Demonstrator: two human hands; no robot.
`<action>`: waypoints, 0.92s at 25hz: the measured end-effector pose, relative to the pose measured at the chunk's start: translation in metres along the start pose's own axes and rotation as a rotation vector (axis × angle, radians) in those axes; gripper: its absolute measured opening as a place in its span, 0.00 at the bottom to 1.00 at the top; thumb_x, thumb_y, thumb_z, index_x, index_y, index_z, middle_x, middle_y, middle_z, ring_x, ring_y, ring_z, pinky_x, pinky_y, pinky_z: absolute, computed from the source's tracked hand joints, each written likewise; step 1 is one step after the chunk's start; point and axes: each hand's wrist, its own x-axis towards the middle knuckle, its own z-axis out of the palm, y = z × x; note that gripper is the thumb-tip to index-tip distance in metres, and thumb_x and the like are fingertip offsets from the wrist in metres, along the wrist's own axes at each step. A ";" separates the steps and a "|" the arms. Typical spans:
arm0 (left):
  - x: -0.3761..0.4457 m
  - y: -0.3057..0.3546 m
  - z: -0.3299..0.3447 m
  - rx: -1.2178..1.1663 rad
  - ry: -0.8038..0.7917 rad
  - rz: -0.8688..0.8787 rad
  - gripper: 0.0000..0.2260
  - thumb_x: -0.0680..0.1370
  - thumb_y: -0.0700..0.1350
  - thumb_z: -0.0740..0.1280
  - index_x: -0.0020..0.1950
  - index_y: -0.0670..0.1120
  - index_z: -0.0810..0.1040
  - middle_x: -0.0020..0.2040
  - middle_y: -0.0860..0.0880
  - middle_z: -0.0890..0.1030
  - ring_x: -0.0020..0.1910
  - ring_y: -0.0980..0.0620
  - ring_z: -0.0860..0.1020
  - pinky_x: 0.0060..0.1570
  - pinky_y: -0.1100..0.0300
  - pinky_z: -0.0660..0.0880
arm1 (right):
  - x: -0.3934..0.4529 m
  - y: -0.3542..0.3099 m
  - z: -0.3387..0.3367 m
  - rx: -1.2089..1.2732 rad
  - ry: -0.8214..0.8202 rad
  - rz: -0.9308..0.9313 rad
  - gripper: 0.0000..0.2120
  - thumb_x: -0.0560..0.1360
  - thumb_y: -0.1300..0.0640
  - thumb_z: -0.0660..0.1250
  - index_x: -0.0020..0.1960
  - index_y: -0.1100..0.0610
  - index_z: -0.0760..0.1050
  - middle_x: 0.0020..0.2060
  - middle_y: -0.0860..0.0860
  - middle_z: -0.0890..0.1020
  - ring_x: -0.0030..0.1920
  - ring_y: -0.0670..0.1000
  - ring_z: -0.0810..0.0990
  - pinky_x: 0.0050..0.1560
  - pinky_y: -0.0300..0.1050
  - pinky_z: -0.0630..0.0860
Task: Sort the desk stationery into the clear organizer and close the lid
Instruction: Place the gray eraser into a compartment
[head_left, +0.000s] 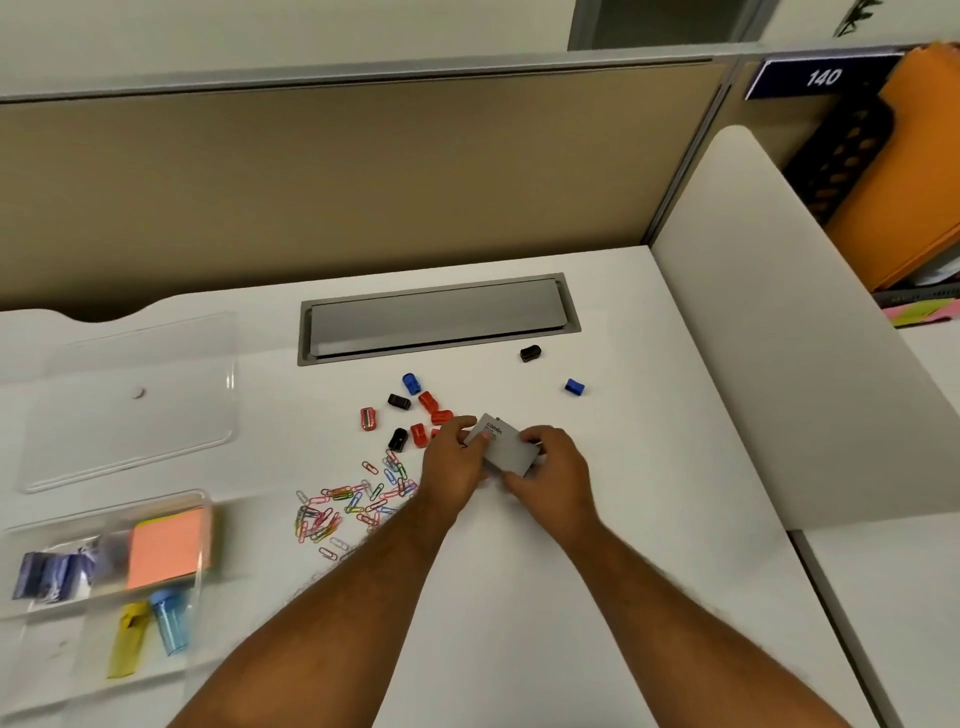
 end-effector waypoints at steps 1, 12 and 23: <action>-0.004 -0.003 -0.008 0.006 0.043 0.004 0.16 0.82 0.47 0.66 0.69 0.49 0.74 0.63 0.47 0.80 0.57 0.48 0.80 0.52 0.49 0.84 | -0.007 -0.005 0.007 0.032 -0.017 0.003 0.27 0.63 0.55 0.82 0.58 0.48 0.76 0.54 0.42 0.79 0.52 0.46 0.80 0.53 0.46 0.83; -0.079 -0.050 -0.173 0.036 0.287 0.241 0.13 0.78 0.43 0.70 0.61 0.53 0.80 0.57 0.53 0.81 0.54 0.51 0.81 0.51 0.59 0.82 | -0.083 -0.114 0.102 0.148 -0.213 -0.139 0.32 0.64 0.60 0.83 0.64 0.46 0.75 0.59 0.39 0.75 0.57 0.46 0.80 0.47 0.38 0.83; -0.149 -0.130 -0.427 -0.009 0.287 0.134 0.17 0.75 0.37 0.74 0.61 0.51 0.81 0.46 0.52 0.79 0.42 0.53 0.77 0.48 0.59 0.76 | -0.187 -0.240 0.273 0.086 -0.455 -0.395 0.32 0.65 0.66 0.78 0.67 0.53 0.78 0.60 0.47 0.74 0.58 0.46 0.79 0.47 0.36 0.82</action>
